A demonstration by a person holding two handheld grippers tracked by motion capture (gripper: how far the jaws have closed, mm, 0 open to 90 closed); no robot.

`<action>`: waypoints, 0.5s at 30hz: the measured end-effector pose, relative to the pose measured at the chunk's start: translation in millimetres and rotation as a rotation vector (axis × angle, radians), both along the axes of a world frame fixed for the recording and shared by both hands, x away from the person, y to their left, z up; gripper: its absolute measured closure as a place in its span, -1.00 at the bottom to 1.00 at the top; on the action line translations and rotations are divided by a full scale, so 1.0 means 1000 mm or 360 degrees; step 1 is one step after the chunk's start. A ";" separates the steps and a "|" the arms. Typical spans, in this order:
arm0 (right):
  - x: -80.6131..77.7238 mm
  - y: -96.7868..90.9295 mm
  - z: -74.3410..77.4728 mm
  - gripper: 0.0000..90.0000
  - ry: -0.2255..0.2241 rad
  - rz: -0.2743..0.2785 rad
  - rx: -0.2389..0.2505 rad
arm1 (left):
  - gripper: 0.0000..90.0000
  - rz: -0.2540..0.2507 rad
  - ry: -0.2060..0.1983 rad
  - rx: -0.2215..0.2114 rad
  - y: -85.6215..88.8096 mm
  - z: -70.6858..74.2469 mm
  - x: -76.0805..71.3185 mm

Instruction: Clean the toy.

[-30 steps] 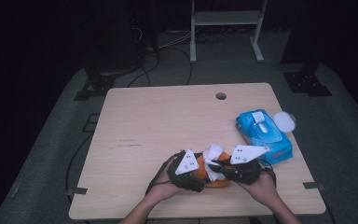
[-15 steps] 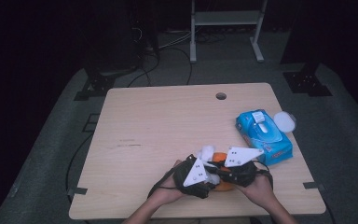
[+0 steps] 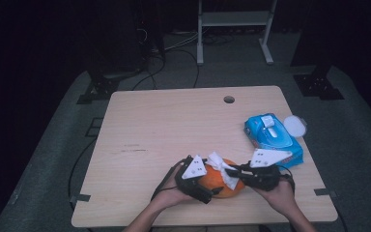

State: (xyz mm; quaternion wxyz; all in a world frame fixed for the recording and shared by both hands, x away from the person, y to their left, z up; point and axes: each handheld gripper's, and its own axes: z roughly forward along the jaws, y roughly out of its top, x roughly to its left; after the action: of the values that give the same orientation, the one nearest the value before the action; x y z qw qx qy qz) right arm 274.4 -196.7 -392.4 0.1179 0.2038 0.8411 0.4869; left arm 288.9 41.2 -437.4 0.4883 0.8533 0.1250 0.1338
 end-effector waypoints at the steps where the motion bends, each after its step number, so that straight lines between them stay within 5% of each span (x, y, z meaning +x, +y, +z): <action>1: -0.002 0.006 0.000 0.82 -0.0019 0.0017 -0.0033 | -0.72 0.0002 -0.0053 0.0016 0.003 -0.001 -0.001; 4: 0.001 0.002 0.002 0.82 -0.0040 -0.0034 -0.0053 | -0.41 0.0051 -0.0041 -0.0051 0.010 0.001 0.001; 10: 0.011 -0.020 -0.001 0.82 -0.0004 -0.0151 -0.0042 | -0.37 0.0215 -0.0175 -0.0079 0.014 0.003 0.004; 14: 0.015 -0.023 -0.009 0.82 0.0050 -0.0153 -0.0034 | -0.50 0.0226 -0.0071 -0.0074 0.016 0.001 0.006; 15: 0.016 -0.024 -0.010 0.82 0.0075 -0.0149 -0.0017 | -0.57 0.0186 0.0001 -0.0076 0.016 0.002 0.007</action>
State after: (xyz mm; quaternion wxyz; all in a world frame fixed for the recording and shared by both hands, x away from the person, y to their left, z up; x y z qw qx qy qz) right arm 290.4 -220.3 -402.0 0.1219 0.2538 0.8358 0.4713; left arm 295.6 57.1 -435.6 0.4998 0.8326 0.1781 0.1588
